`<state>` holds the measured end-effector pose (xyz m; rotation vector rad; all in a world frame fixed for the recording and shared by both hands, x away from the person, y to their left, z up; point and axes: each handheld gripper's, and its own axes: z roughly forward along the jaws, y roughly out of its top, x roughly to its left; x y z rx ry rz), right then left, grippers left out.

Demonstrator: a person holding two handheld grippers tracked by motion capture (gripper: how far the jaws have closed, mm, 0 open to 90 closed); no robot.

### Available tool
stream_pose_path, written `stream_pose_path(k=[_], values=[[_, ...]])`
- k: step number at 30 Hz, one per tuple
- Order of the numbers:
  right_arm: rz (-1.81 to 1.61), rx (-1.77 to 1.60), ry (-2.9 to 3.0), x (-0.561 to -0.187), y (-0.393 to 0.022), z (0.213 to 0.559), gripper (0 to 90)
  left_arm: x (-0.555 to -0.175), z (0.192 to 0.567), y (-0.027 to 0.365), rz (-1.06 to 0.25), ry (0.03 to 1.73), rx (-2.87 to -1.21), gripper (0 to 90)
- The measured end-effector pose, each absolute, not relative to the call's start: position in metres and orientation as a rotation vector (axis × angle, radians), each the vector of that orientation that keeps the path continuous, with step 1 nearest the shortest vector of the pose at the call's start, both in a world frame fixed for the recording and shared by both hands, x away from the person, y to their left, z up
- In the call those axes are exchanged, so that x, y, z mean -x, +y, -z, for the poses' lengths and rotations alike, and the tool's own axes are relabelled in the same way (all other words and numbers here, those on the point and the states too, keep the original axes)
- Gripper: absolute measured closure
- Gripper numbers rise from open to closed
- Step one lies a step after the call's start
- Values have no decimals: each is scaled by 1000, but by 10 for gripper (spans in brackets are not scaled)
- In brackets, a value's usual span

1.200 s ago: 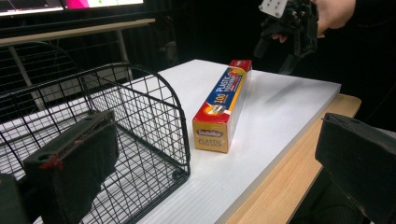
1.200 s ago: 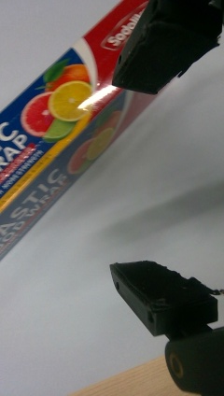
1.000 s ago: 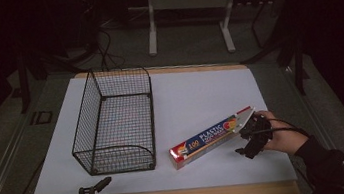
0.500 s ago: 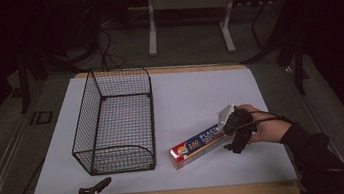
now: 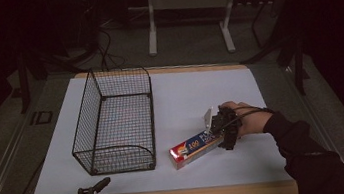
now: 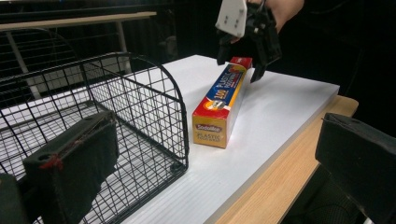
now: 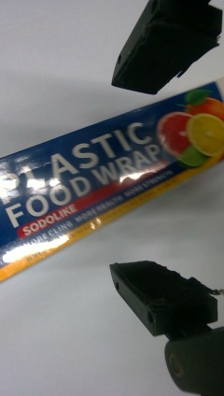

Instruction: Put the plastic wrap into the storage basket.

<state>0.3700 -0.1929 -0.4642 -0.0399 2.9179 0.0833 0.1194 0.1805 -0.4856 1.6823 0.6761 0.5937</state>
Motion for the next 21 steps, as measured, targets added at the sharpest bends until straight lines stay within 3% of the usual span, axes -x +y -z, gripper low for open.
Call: stream_pose_path(k=[13,21], values=[[183,216,2859,-377,-169,501,101,-120,487,180,-597,687,-1703,1],[215,278,2919,-382,-166,510,220,-121,487,179,-599,686,-1712,1]])
